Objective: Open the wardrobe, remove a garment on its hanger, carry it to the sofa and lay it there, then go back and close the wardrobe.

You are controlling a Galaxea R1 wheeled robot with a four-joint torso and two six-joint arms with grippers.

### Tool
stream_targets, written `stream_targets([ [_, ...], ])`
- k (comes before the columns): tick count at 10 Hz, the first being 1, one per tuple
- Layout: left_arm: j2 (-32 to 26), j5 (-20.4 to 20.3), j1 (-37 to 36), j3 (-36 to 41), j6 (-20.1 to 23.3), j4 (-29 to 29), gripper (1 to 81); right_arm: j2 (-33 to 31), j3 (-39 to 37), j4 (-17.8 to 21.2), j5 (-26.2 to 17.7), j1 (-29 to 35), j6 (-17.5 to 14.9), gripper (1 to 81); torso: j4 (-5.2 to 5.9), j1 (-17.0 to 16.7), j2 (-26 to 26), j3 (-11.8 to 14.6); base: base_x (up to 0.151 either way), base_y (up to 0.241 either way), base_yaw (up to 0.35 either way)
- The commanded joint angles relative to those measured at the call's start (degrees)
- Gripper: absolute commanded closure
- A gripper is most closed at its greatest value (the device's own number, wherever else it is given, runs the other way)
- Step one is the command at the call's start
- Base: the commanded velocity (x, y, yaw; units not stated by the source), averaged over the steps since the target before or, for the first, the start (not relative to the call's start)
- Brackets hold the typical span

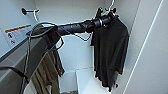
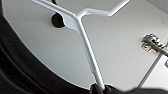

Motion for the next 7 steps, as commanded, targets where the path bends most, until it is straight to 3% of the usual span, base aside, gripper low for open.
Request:
stream_targets([
  [1,-5.23,-1.59,-12.61,0.32,1.40,1.96,81.1,0.40,0.25,-0.16,-2.90,1.50,-0.20,1.0,0.00,0.00,0.00,0.00,0.000,0.000,0.000],
  [3,-7.96,0.70,-11.48,4.54,1.40,3.80,81.1,0.23,0.25,-0.16,-2.82,1.59,-0.20,1.0,0.00,-0.02,0.00,0.00,0.000,0.000,0.000],
  [4,-9.27,1.05,-10.43,6.74,1.40,5.03,81.1,0.23,0.25,-0.16,-2.82,1.67,-0.20,1.0,2.01,-0.02,0.00,0.00,0.000,0.000,0.000],
  [5,-10.50,3.23,-9.80,8.23,1.40,5.83,81.1,0.05,0.25,-0.16,-2.82,1.76,-0.20,1.0,5.27,0.00,0.00,0.00,0.000,0.000,0.000],
  [7,-11.82,6.04,-9.36,10.60,1.40,6.97,81.1,-0.13,0.34,-0.16,-2.82,2.11,-0.20,1.0,6.61,0.00,0.02,0.00,0.000,0.000,0.000],
])
